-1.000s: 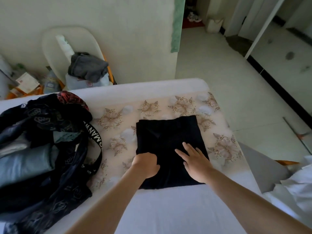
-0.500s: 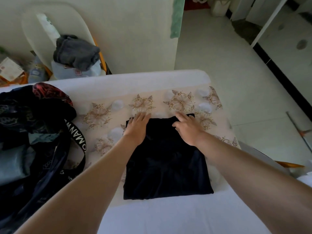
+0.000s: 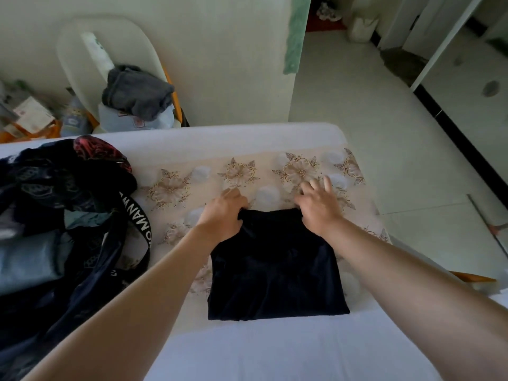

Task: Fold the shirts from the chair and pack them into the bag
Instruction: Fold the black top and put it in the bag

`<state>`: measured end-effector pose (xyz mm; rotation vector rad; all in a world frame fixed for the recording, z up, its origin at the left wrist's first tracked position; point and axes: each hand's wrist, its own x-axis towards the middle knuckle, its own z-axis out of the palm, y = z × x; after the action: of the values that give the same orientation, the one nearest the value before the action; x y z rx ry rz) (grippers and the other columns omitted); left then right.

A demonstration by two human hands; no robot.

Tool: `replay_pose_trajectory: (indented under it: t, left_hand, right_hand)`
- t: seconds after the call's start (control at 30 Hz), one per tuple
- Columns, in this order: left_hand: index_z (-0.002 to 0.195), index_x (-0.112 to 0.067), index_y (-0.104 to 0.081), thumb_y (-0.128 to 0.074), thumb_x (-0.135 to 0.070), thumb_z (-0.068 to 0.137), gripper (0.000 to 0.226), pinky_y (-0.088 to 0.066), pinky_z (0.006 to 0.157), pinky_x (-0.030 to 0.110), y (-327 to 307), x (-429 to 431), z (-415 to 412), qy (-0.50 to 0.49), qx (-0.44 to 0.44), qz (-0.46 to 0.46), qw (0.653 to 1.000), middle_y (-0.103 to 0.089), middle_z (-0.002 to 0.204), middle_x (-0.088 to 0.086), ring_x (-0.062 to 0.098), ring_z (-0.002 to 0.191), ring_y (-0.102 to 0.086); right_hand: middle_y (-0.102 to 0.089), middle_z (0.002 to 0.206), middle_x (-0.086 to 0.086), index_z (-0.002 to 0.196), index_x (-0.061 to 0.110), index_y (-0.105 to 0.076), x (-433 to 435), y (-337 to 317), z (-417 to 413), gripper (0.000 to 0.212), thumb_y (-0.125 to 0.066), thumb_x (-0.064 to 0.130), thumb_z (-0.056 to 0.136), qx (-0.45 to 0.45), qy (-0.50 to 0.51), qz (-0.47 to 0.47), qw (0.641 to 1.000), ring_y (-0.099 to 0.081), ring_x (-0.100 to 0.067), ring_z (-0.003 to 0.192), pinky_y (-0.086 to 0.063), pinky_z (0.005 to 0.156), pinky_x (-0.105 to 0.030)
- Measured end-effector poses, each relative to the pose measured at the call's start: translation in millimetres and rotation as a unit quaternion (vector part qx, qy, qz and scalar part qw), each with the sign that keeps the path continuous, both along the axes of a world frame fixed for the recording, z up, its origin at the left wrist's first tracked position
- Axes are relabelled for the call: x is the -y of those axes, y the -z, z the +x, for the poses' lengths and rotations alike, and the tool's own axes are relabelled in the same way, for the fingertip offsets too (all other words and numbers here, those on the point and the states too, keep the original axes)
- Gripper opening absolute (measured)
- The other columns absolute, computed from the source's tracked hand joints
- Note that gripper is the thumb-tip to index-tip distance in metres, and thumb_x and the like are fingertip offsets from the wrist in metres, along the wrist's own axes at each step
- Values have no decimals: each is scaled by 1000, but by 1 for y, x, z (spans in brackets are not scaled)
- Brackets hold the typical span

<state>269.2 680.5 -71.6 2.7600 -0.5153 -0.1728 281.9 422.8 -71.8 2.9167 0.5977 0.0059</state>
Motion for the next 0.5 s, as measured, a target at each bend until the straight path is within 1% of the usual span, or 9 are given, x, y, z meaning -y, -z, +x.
replay_pose_trajectory:
  t: [0.07,0.1,0.13,0.17,0.2,0.3,0.37,0.43,0.5]
  left_hand:
    - [94,-18,-61,-63,-1,77,24,-43,57,25,-7,-6,-23,5,23,-35,999,-53,93,-6,17,89,-54]
    - [91,-18,-61,-64,0,75,24,-45,57,26,-7,-8,-36,17,38,-52,998,-55,88,-7,18,84,-56]
    - [89,-18,-61,-67,0,73,24,-47,57,27,-7,-10,-51,34,58,-66,995,-56,85,-7,19,79,-57]
    - [88,-18,-62,-71,-2,72,24,-47,58,27,-5,-12,-65,55,80,-76,992,-57,82,-7,18,75,-57]
    - [89,-19,-63,-73,-4,72,25,-48,59,27,-3,-12,-79,75,91,-72,990,-58,83,-7,17,75,-57]
    - [107,-25,-58,-66,-16,82,27,-52,77,33,4,-9,-122,130,-47,27,990,-57,99,-8,14,91,-56]
    - [117,-28,-56,-61,-35,88,30,-49,84,35,4,-3,-144,164,-156,102,969,-56,109,-7,15,100,-55]
    - [117,-29,-60,-54,-48,93,31,-49,84,32,4,3,-157,149,-169,88,970,-59,108,-9,13,100,-57]
    - [120,-30,-60,-50,-44,97,28,-48,85,28,5,8,-160,91,-120,10,989,-63,106,-11,11,100,-59]
  right_hand:
    - [-63,88,-1,75,18,-67,4,-10,-13,28,-71,-3,57,-5,-22,64,998,-62,-26,85,-41,98,-48]
    - [-57,79,1,67,18,-59,5,-15,-22,31,-67,-7,53,-13,-26,93,995,-58,-23,71,-46,86,-40]
    - [-49,73,3,62,18,-51,7,-18,-33,35,-62,-12,49,-13,-33,123,992,-50,-19,60,-44,68,-32]
    - [-43,70,3,60,17,-44,9,-22,-46,39,-57,-17,45,-18,-46,148,988,-41,-16,55,-33,55,-25]
    - [-39,70,4,59,17,-40,13,-23,-60,43,-52,-21,42,-31,-65,158,985,-36,-15,54,-23,51,-23]
    - [-42,77,4,66,22,-43,23,-21,-105,43,-49,-18,52,-132,-104,86,982,-39,-16,65,-25,62,-27]
    - [-45,88,7,73,25,-49,23,-17,-133,29,-55,-2,68,-256,-77,12,963,-47,-17,74,-35,68,-29]
    - [-49,91,8,72,27,-51,20,-14,-150,11,-61,24,78,-329,-20,-15,944,-52,-18,74,-45,70,-31]
    - [-52,87,5,71,26,-49,14,-10,-157,21,-58,39,84,-286,21,27,958,-55,-20,74,-47,68,-32]
